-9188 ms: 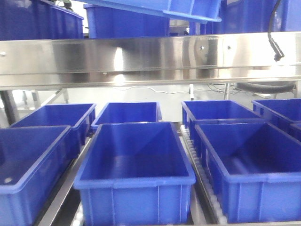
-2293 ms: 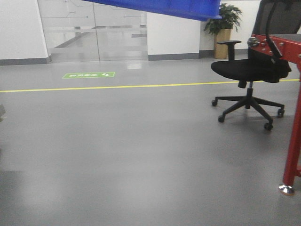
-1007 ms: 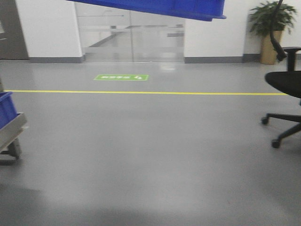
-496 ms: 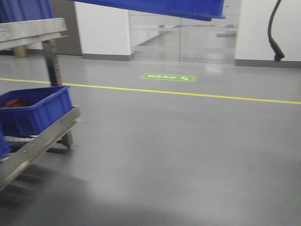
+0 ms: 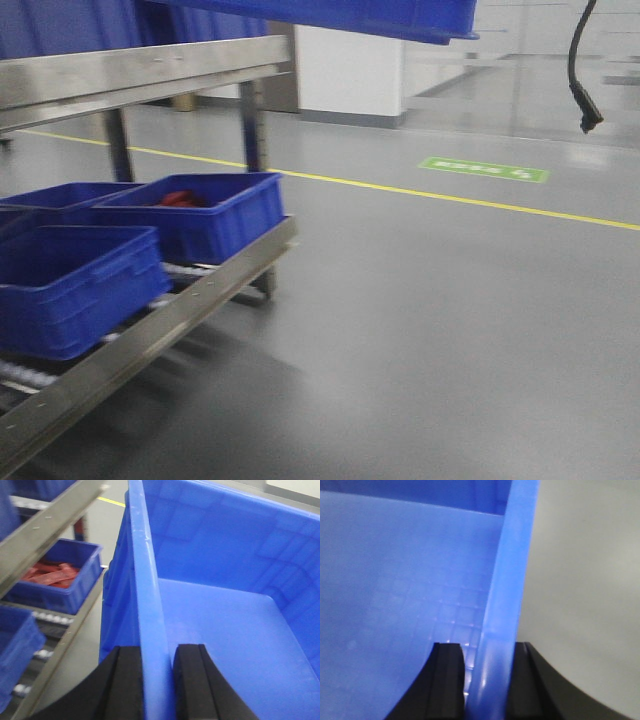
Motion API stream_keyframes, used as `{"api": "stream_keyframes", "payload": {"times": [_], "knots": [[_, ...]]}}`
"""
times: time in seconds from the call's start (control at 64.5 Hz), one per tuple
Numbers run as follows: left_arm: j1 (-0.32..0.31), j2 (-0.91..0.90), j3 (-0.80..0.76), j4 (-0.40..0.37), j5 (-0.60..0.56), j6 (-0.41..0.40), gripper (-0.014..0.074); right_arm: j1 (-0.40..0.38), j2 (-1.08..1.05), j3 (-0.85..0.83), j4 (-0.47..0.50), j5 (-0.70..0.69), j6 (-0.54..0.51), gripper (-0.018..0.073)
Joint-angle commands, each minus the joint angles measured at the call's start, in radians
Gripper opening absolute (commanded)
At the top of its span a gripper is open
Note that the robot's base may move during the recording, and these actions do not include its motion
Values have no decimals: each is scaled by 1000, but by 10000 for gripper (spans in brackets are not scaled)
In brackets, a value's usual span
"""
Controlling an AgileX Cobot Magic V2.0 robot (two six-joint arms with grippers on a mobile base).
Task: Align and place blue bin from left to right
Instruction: 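Drive the base toward the other roller rack holding the bin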
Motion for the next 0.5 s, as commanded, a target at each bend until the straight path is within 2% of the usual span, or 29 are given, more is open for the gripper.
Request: {"api": "stream_keyframes", "payload": {"times": [0.0,0.48], "knots": [[-1,-32,-17,5,-113,16,-111,0,-28,-20,-16,-70,-36,-152],[-1,-32,-17,5,-113,16,-111,0,-28,-20,-16,-70,-36,-152]]}}
